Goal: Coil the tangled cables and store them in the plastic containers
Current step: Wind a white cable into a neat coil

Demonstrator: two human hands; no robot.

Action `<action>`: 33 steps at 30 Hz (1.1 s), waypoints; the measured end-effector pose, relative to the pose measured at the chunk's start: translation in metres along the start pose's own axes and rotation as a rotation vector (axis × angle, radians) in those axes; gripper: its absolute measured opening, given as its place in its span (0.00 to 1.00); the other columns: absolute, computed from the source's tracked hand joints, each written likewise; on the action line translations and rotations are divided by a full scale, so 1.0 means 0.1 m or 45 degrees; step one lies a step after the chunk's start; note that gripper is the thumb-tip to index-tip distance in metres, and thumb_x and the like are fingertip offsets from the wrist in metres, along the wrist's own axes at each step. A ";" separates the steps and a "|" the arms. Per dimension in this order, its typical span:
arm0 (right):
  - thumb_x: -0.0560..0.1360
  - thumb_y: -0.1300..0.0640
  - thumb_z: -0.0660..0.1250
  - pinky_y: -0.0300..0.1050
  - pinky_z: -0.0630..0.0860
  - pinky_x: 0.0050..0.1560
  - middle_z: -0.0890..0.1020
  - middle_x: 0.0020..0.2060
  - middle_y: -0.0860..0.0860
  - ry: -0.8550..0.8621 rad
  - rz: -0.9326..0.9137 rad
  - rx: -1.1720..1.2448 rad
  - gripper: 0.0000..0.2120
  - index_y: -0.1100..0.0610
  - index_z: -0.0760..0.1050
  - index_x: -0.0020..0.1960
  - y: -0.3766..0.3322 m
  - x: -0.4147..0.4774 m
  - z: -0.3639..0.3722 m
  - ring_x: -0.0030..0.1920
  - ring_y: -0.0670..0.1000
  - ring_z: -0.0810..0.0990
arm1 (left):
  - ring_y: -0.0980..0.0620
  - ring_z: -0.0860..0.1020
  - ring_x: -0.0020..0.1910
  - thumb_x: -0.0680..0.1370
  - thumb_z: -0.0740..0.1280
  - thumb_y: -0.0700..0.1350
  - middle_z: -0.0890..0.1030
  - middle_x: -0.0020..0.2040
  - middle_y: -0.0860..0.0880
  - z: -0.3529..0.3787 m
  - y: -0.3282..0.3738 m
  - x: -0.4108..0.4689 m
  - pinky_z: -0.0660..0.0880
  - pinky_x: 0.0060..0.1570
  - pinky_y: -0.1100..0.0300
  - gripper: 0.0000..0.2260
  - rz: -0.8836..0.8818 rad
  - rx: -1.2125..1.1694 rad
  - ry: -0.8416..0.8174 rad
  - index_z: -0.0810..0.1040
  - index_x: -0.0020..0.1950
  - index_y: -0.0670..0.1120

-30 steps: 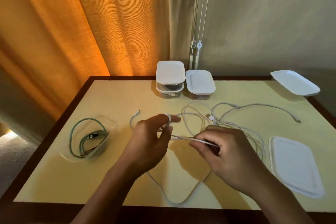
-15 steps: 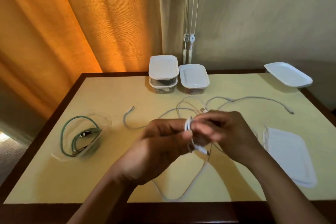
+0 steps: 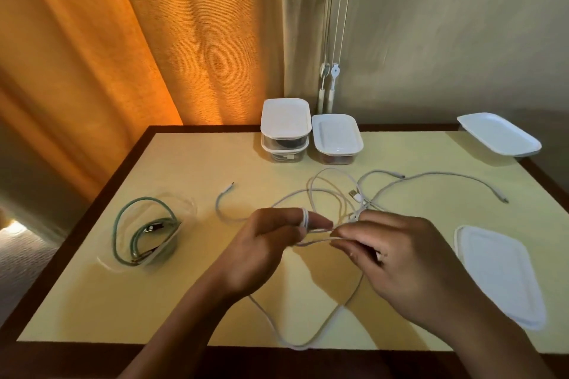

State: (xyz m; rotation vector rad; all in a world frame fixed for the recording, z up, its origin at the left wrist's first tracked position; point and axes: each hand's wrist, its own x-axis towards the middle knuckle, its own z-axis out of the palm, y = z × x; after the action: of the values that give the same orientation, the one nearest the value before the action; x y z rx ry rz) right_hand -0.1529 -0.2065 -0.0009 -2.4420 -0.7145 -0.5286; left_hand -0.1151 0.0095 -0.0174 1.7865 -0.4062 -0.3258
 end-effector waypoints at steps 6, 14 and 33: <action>0.74 0.56 0.78 0.37 0.74 0.40 0.83 0.39 0.48 0.330 -0.021 0.072 0.05 0.56 0.87 0.49 0.18 0.08 -0.07 0.38 0.45 0.80 | 0.50 0.82 0.57 0.74 0.62 0.38 0.86 0.56 0.46 0.06 0.12 -0.02 0.75 0.59 0.56 0.16 -0.099 -0.044 -0.407 0.86 0.57 0.41; 0.74 0.56 0.75 0.47 0.79 0.44 0.86 0.40 0.45 0.287 0.408 0.668 0.04 0.47 0.87 0.46 0.29 0.17 0.09 0.43 0.48 0.85 | 0.33 0.77 0.63 0.76 0.62 0.37 0.81 0.60 0.30 0.17 0.29 -0.03 0.71 0.67 0.41 0.18 0.156 -0.996 -0.662 0.78 0.63 0.29; 0.78 0.52 0.66 0.48 0.76 0.27 0.79 0.36 0.47 0.064 -0.157 -0.246 0.07 0.51 0.83 0.48 -0.25 0.02 -0.33 0.32 0.52 0.77 | 0.52 0.73 0.73 0.68 0.48 0.83 0.79 0.70 0.48 0.09 0.08 0.13 0.62 0.76 0.50 0.51 0.014 -0.529 -0.178 0.79 0.70 0.45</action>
State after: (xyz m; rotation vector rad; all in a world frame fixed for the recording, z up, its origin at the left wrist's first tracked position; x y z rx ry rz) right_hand -0.1736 -0.2073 0.0354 -2.5627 -0.8314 -0.7355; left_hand -0.1082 -0.0056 -0.0118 1.3598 -0.4131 -0.4914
